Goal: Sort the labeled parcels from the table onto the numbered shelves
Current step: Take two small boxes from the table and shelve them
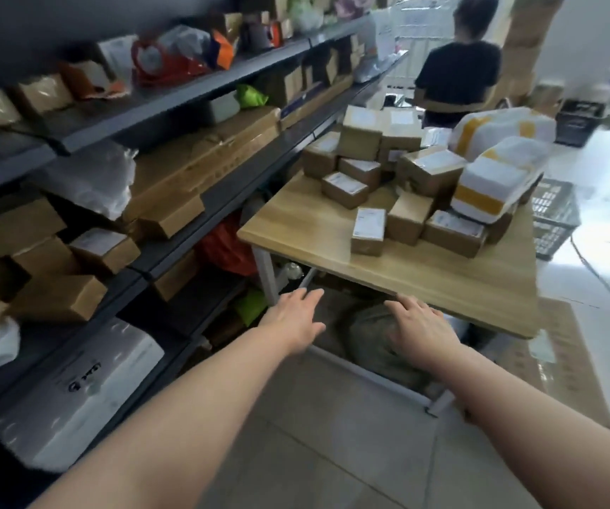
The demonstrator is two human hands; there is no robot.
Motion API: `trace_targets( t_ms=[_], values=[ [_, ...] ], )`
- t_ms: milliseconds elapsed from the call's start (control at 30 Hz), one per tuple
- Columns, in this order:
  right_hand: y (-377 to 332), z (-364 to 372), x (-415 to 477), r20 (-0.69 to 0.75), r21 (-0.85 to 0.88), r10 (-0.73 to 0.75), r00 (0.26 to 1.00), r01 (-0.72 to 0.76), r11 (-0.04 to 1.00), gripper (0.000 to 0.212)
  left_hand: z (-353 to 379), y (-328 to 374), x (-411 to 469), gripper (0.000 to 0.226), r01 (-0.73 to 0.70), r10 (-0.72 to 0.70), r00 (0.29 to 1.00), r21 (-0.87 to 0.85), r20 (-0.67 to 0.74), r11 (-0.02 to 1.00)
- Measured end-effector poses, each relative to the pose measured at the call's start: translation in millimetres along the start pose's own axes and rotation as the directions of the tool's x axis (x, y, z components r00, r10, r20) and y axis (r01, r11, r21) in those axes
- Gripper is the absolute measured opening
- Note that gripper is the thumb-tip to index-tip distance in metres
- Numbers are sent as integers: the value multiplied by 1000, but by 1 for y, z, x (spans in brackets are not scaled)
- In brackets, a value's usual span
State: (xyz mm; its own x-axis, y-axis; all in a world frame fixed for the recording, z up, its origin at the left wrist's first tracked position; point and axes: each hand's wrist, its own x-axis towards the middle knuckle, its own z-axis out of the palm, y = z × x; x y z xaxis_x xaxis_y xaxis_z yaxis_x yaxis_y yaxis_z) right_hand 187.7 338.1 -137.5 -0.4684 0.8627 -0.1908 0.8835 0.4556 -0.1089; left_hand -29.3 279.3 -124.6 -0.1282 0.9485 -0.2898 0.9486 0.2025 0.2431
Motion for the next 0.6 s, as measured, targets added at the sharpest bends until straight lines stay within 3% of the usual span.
trace_targets(
  t_ms=[300, 600],
  values=[
    [57, -2, 33, 25, 57, 266, 964, -267, 962, 55, -7, 31, 104, 68, -184, 182, 979, 17, 88, 983],
    [122, -9, 132, 101, 110, 237, 966, -248, 962, 57, -10, 64, 208, 72, -108, 105, 990, 21, 97, 994]
  ],
)
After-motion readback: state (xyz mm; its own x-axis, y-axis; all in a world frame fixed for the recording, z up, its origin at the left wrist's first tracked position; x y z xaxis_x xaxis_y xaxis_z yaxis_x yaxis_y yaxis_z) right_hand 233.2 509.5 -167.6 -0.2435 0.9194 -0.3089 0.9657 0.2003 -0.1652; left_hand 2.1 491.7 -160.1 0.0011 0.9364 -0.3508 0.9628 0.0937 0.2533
